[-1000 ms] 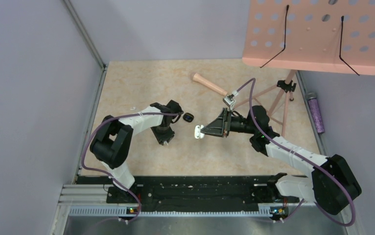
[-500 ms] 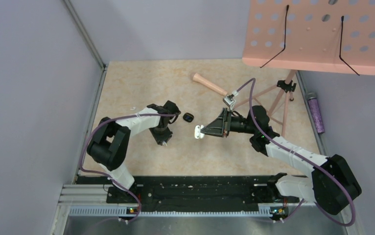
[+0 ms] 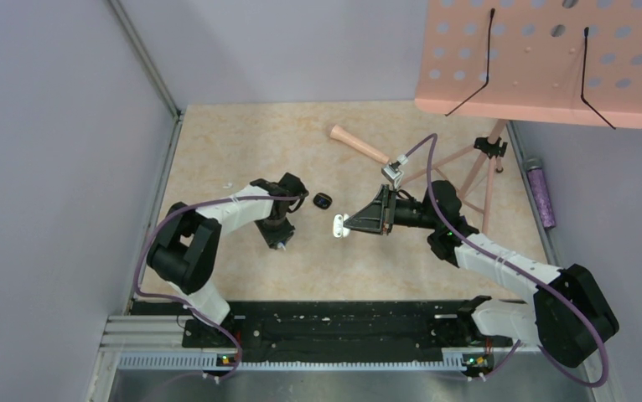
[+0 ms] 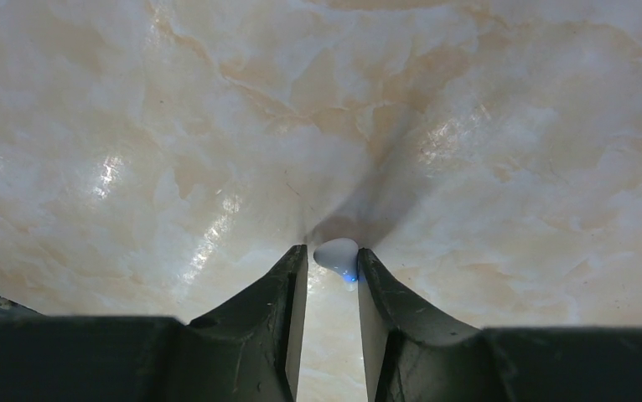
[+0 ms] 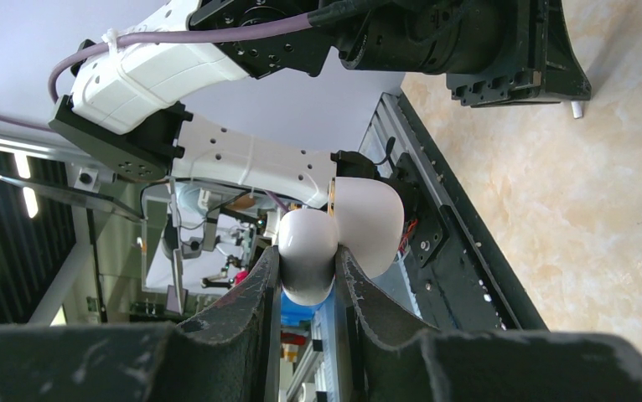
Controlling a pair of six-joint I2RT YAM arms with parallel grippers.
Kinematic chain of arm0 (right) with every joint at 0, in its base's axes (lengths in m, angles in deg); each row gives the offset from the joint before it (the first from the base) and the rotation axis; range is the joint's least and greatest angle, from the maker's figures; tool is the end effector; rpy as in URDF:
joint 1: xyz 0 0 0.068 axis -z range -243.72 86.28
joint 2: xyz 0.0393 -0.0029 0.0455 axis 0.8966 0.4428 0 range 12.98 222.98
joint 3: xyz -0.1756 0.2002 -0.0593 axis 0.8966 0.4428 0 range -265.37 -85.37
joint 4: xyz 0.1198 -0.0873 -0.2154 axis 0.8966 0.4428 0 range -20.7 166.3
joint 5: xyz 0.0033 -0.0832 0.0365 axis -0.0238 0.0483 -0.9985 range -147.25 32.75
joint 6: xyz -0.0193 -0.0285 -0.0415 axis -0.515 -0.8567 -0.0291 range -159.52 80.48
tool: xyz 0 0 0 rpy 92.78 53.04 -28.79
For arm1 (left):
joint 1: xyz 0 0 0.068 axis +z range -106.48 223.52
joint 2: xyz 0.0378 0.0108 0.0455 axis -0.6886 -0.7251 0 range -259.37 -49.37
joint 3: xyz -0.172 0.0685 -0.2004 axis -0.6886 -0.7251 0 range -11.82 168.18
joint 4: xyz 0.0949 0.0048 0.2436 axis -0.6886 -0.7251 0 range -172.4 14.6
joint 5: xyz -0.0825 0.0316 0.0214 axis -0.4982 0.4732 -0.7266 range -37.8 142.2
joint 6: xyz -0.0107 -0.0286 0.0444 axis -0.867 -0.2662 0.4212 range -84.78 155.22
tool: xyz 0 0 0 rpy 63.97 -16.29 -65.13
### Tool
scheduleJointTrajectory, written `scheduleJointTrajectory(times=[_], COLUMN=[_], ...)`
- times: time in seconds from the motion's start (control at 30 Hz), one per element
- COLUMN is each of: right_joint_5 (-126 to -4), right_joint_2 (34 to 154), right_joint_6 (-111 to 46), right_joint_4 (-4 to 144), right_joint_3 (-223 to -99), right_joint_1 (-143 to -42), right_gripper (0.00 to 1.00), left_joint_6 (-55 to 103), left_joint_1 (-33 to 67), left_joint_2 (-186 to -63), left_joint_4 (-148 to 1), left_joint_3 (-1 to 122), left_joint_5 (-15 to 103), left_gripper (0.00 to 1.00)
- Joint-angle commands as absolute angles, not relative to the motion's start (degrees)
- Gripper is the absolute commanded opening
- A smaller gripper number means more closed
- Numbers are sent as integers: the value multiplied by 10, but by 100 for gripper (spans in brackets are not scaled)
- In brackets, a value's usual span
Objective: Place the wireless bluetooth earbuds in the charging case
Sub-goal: Pick up the left earbud from the center of the board.
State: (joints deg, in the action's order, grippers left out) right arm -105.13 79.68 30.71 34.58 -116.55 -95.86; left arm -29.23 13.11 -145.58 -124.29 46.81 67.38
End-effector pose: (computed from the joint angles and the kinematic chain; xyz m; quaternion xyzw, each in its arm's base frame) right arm 0.1957 0.1541 0.2611 -0.0569 0.7081 0.6812 0.1771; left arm 0.2514 -0.1367 0.1660 -0.2939 0.9462 0.0668 0.1179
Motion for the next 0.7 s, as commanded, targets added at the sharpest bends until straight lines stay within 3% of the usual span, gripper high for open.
scheduleJointTrajectory(times=[0.0,0.67], right_joint_5=[-1056,-1055], right_joint_2=[792,794], right_joint_6=[304,304], right_joint_4=[312,309], right_joint_3=[-1183,-1182], right_joint_1=[-962,-962], right_gripper=[0,0], left_joint_6=[-375,-335], left_joint_1=[134,134], left_joint_2=[-1438,-1413], left_joint_4=[-1249,-1218], left_joint_3=[468,470], left_joint_5=[704,707], left_gripper=[33,20])
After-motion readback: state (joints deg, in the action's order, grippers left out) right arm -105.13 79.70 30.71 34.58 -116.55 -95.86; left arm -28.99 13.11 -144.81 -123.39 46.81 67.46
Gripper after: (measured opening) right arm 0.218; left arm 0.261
